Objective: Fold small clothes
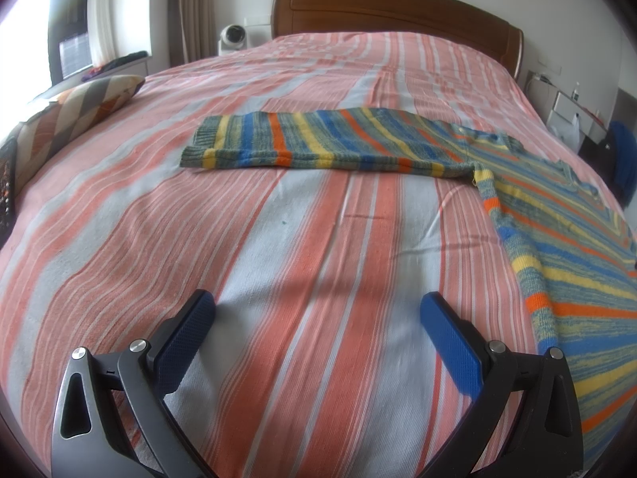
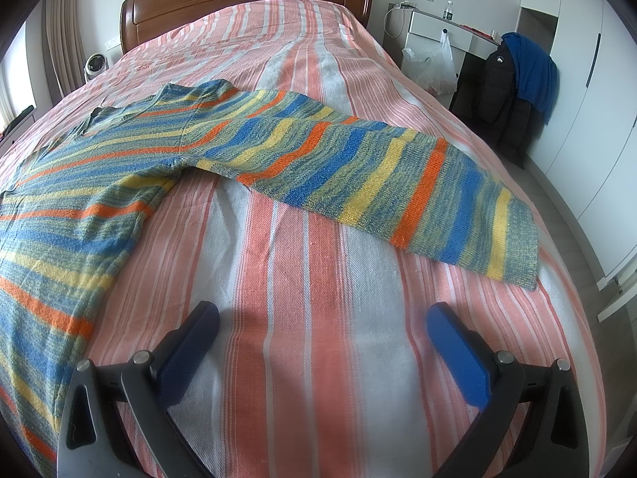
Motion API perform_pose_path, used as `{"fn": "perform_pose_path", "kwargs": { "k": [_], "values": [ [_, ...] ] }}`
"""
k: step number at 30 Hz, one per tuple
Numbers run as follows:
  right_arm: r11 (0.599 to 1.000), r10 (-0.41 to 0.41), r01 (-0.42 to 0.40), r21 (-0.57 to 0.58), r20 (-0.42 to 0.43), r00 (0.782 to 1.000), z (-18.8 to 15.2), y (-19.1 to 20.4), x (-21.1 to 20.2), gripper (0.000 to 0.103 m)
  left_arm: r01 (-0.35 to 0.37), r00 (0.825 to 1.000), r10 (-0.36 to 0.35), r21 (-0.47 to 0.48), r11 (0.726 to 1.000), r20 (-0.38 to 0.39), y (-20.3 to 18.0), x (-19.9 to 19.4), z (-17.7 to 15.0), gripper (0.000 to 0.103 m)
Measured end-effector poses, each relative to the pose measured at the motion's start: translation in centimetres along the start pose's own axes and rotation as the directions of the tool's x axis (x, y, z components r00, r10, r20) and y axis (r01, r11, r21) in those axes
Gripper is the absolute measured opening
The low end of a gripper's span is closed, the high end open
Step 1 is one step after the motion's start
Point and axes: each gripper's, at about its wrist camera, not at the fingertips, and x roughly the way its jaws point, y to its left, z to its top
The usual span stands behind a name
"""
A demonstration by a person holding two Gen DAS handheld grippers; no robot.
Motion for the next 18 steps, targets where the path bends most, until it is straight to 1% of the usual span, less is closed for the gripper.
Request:
{"fn": "perform_pose_path", "kwargs": {
  "k": [18],
  "values": [
    [1.000,0.004,-0.004,0.003,0.002,1.000,-0.01,-0.12,0.04,0.103,-0.003,1.000,0.003,-0.002,1.000,-0.002,0.16,-0.06,0.03,0.103]
  ]
}}
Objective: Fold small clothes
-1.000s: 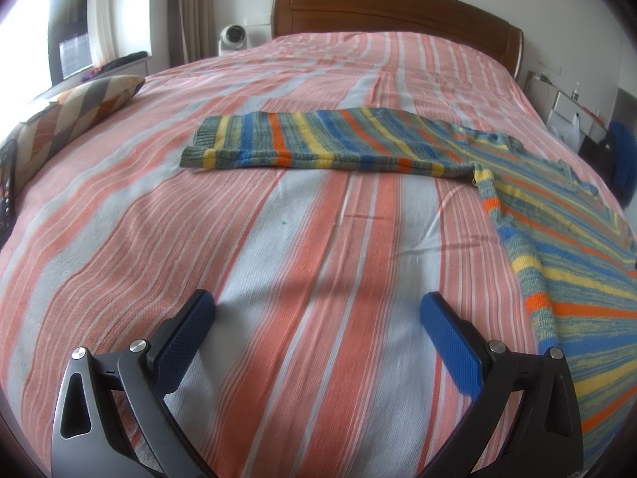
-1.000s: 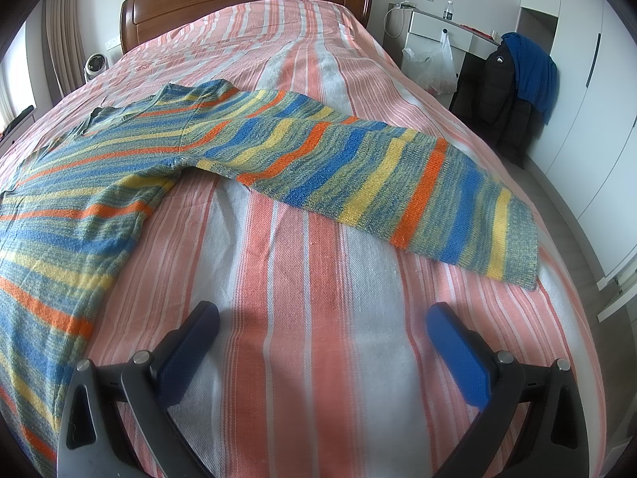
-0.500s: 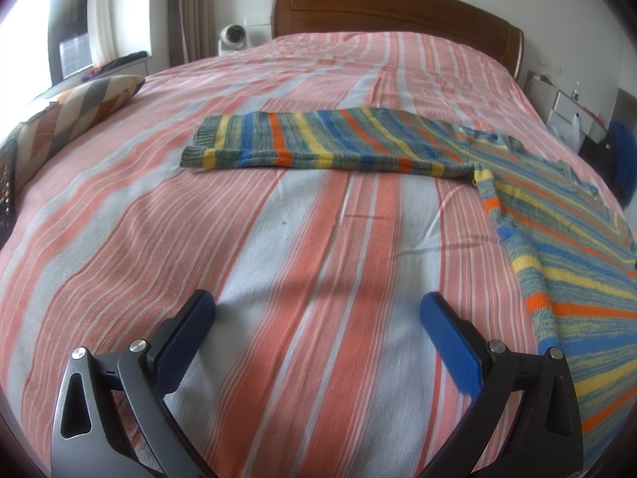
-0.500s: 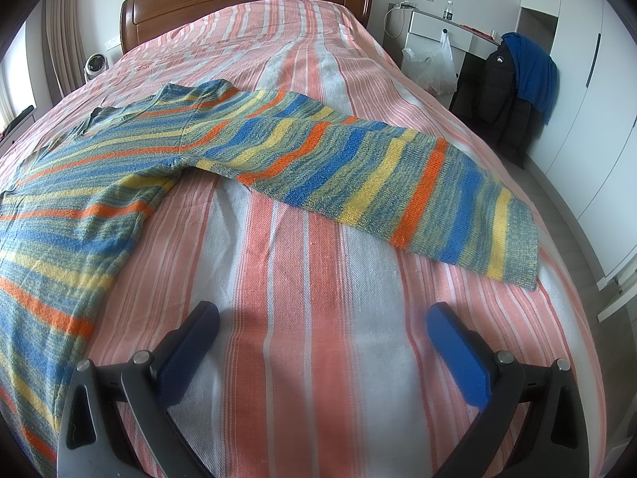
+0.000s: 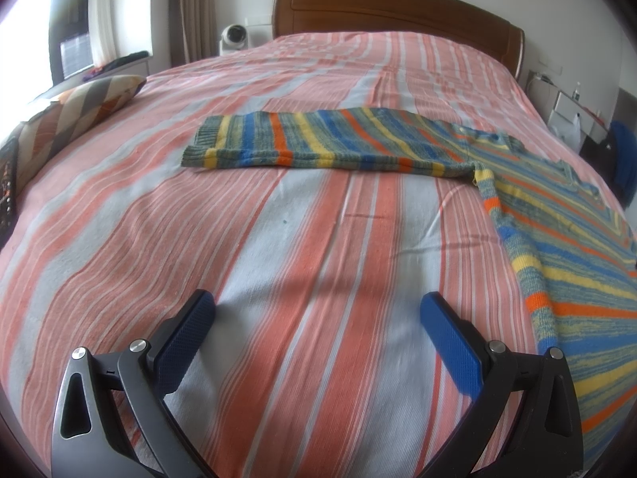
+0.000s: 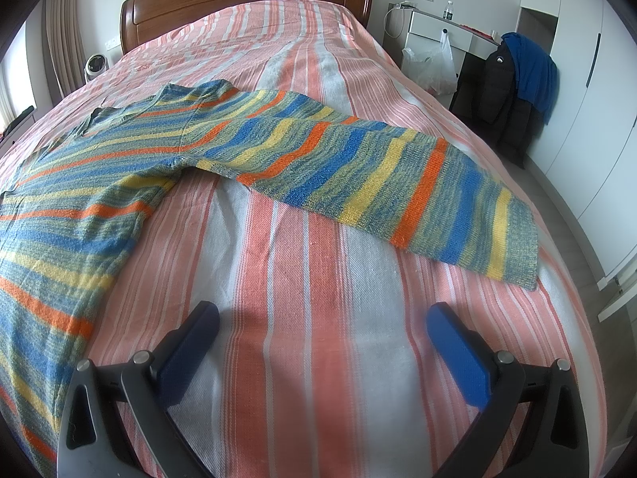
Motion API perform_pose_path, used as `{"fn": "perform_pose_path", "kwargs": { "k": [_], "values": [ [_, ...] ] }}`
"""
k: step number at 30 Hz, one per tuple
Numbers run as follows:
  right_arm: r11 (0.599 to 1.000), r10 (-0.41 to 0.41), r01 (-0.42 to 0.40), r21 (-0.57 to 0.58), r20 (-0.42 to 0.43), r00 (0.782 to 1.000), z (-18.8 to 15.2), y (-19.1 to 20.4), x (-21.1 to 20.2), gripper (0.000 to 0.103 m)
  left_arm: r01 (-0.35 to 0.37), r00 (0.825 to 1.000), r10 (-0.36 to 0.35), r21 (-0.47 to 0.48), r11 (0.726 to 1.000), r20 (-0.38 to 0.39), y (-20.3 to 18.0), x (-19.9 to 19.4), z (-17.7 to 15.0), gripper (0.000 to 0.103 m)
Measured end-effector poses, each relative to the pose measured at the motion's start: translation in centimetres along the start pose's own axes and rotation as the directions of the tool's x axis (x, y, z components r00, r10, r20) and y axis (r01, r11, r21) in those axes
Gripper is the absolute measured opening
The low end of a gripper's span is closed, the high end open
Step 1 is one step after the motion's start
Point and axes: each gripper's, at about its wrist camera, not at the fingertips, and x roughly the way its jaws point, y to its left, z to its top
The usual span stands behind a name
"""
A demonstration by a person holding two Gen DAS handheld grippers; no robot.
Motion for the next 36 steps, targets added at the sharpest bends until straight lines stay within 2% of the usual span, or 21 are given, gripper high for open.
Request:
{"fn": "perform_pose_path", "kwargs": {
  "k": [4,7,11,13,16,19,22,24,25,26,27,29,30,32,33,34,36],
  "values": [
    [1.000,0.017,-0.017,0.009,-0.012,1.000,0.1,0.0,0.0,0.103,-0.029,0.999,0.029,0.006,1.000,-0.028,0.3,-0.8,-0.2,0.102],
    [0.997,0.064,-0.064,0.036,-0.002,0.998,0.1,-0.7,0.0,0.103,-0.023,0.998,0.024,0.018,1.000,-0.058,0.6,-2.4,-0.7,0.102],
    [1.000,0.005,-0.005,-0.010,-0.007,1.000,0.1,0.4,0.1,0.103,0.010,0.998,-0.012,-0.033,0.999,-0.069,1.3,-4.5,-1.0,0.102],
    [1.000,0.003,-0.003,-0.011,-0.006,1.000,0.1,0.4,0.1,0.103,0.032,0.998,-0.036,-0.072,0.997,-0.055,1.7,-5.4,-1.4,0.102],
    [1.000,0.010,-0.010,-0.002,-0.005,1.000,0.0,0.2,0.1,0.103,0.013,0.999,-0.016,-0.077,0.997,-0.039,1.6,-5.5,-1.9,0.102],
    [1.000,0.010,-0.010,-0.002,-0.007,1.000,0.0,0.4,0.1,0.103,-0.014,0.998,0.011,-0.054,0.998,-0.055,1.3,-4.7,-2.2,0.102],
    [0.999,0.003,-0.004,-0.049,-0.035,0.999,0.6,1.1,0.5,0.103,-0.026,0.998,0.023,-0.045,0.999,-0.051,0.9,-4.4,-2.2,0.102],
    [0.997,0.074,-0.076,-0.033,-0.065,0.995,0.9,0.7,0.2,0.103,-0.027,0.999,0.025,-0.033,0.999,-0.047,0.8,-4.4,-2.2,0.102],
    [0.986,0.169,-0.170,0.002,-0.093,0.981,1.2,-0.1,-0.3,0.101,-0.025,0.999,0.024,-0.030,0.999,-0.047,0.8,-4.5,-2.2,0.102],
    [0.961,0.274,-0.269,0.063,-0.080,0.958,1.4,-1.6,-1.4,0.100,-0.023,0.999,0.022,-0.029,0.999,-0.046,0.9,-4.5,-2.3,0.102],
    [0.932,0.346,-0.339,0.128,-0.038,0.938,1.6,-3.3,-2.7,0.100,-0.021,0.999,0.019,-0.031,0.999,-0.045,1.0,-4.5,-2.3,0.102],
    [0.852,0.434,-0.445,0.274,0.103,0.895,1.8,-8.3,-5.5,0.100,-0.021,0.999,0.020,-0.041,0.999,-0.043,1.1,-4.3,-2.2,0.102],
    [0.805,0.435,-0.462,0.371,0.159,0.886,1.8,-11.3,-6.1,0.100,-0.023,0.999,0.021,-0.047,0.999,-0.040,1.1,-4.1,-2.1,0.102],
    [0.685,0.448,-0.475,0.552,0.195,0.873,1.5,-16.0,-5.4,0.099,-0.034,0.999,0.032,-0.044,0.998,-0.039,0.9,-3.8,-2.1,0.102],
    [0.607,0.467,-0.487,0.628,0.214,0.858,1.1,-17.9,-4.4,0.097,-0.039,0.999,0.037,-0.039,0.998,-0.039,0.7,-3.7,-2.1,0.102],
    [0.515,0.493,-0.495,0.700,0.230,0.839,0.4,-19.8,-2.9,0.089,-0.046,0.998,0.044,-0.032,0.998,-0.038,0.6,-3.6,-2.1,0.102],
    [0.449,0.514,-0.484,0.751,0.226,0.828,-0.1,-21.0,-0.8,0.080,-0.049,0.998,0.048,-0.021,0.999,-0.036,0.4,-3.8,-2.2,0.102]
  ]
}}
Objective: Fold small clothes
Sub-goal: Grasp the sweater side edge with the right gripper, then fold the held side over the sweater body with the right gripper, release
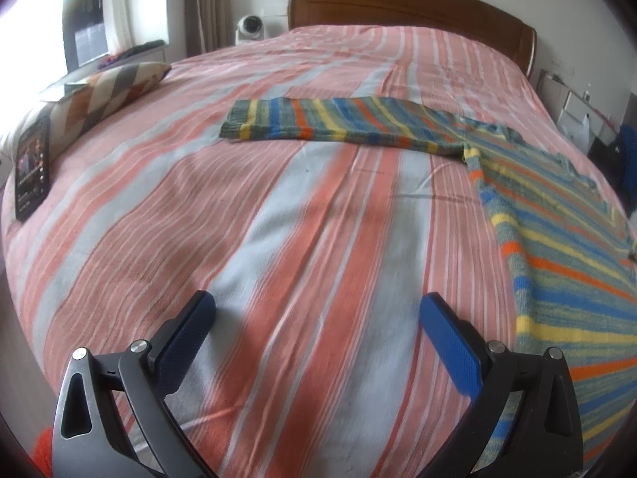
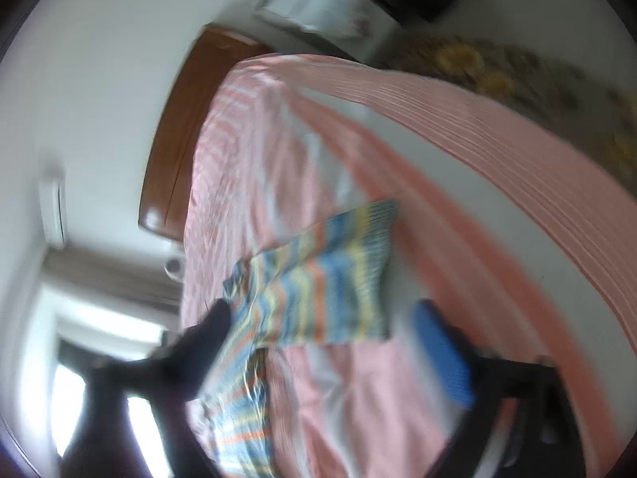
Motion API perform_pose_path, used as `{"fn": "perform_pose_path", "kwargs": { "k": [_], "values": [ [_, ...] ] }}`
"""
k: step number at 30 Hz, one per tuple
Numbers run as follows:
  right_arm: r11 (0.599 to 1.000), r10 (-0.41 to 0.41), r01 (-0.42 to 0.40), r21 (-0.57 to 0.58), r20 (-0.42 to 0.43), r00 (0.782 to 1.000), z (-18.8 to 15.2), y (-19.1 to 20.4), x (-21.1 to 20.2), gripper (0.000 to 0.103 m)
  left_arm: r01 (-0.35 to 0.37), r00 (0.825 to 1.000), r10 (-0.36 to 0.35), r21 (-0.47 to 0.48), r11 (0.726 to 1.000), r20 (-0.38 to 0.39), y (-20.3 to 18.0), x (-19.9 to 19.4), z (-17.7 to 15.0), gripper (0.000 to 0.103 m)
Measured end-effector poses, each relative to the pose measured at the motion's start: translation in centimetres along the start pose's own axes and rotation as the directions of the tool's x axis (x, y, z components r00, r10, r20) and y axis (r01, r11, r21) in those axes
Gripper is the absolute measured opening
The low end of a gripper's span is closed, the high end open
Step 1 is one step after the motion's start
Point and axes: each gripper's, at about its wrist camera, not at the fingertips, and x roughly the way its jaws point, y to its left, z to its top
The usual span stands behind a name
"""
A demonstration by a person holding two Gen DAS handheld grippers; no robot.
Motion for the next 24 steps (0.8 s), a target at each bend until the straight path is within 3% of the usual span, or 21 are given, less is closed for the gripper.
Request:
{"fn": "perform_pose_path", "kwargs": {
  "k": [2,5,6,8,9,11,13,16,21,24],
  "values": [
    [1.000,0.008,-0.008,0.024,-0.026,1.000,0.6,-0.9,1.7,0.076,-0.002,1.000,0.002,0.004,1.000,-0.002,0.0,0.0,-0.1,0.102],
    [0.999,-0.038,0.037,-0.032,-0.042,0.998,1.2,-0.6,4.0,0.064,-0.011,1.000,0.011,0.007,1.000,-0.003,0.0,0.2,-0.1,0.102],
    [0.998,-0.050,0.049,-0.036,-0.040,0.998,1.3,-0.6,4.7,0.055,-0.017,1.000,0.017,0.011,1.000,-0.003,-0.1,0.3,-0.2,0.102],
    [0.998,-0.054,0.053,-0.024,-0.053,0.997,1.8,-0.9,6.0,0.024,-0.024,1.000,0.024,0.017,1.000,-0.001,-0.3,0.3,-0.2,0.103],
    [0.998,-0.064,0.062,-0.030,-0.066,0.996,2.0,-0.9,6.2,0.003,-0.025,1.000,0.025,0.018,1.000,-0.001,-0.3,0.3,-0.2,0.103],
    [0.994,-0.082,0.075,-0.084,-0.076,0.994,2.3,0.4,6.3,0.003,-0.020,1.000,0.020,0.013,1.000,-0.002,-0.4,0.4,-0.2,0.103],
    [0.973,-0.118,0.105,-0.208,-0.053,0.992,2.2,3.9,5.6,0.003,-0.016,1.000,0.016,0.010,1.000,-0.001,-0.5,0.4,-0.2,0.103],
    [0.895,-0.141,0.116,-0.432,-0.026,0.990,0.7,12.9,5.7,0.003,-0.007,1.000,0.007,0.006,1.000,0.001,-0.5,0.6,0.0,0.103],
    [0.783,-0.042,-0.045,-0.620,-0.125,0.991,-5.6,27.2,9.8,0.003,0.015,1.000,-0.015,0.005,1.000,-0.002,-0.2,0.7,0.2,0.103],
    [0.728,-0.001,-0.168,-0.664,-0.247,0.969,-11.2,33.2,15.3,0.003,0.025,1.000,-0.025,0.005,1.000,-0.005,-0.1,0.7,0.2,0.103]
  ]
}}
